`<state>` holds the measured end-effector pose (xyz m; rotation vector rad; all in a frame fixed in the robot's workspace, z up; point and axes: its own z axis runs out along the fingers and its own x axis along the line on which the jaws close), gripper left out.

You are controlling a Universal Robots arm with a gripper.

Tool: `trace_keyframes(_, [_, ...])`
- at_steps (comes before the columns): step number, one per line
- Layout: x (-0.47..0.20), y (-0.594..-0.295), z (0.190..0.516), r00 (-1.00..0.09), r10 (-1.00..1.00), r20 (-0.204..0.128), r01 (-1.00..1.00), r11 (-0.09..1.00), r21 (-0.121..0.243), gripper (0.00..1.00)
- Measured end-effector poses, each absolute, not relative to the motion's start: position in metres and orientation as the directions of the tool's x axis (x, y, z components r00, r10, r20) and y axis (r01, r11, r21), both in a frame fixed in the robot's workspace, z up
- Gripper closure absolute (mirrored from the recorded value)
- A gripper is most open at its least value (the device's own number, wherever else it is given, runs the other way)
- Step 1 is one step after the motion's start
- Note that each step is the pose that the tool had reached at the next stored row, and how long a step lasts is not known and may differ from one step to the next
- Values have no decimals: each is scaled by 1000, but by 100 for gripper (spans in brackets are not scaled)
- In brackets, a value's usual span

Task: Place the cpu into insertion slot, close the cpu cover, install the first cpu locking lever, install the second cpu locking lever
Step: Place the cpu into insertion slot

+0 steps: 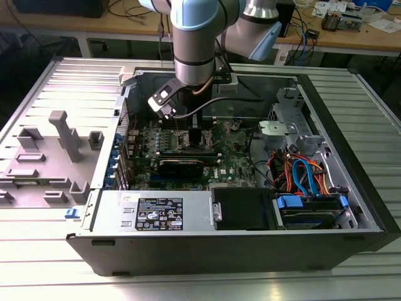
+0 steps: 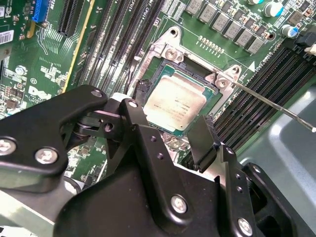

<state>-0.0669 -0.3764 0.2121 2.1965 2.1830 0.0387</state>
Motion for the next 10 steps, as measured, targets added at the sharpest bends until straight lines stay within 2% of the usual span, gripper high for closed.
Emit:
trace_keyframes(6, [-67, -376, 212, 6, 1000, -14, 999, -6, 49, 40])
trace_keyframes(10, [-67, -376, 212, 7, 1000, -14, 999, -6, 49, 65])
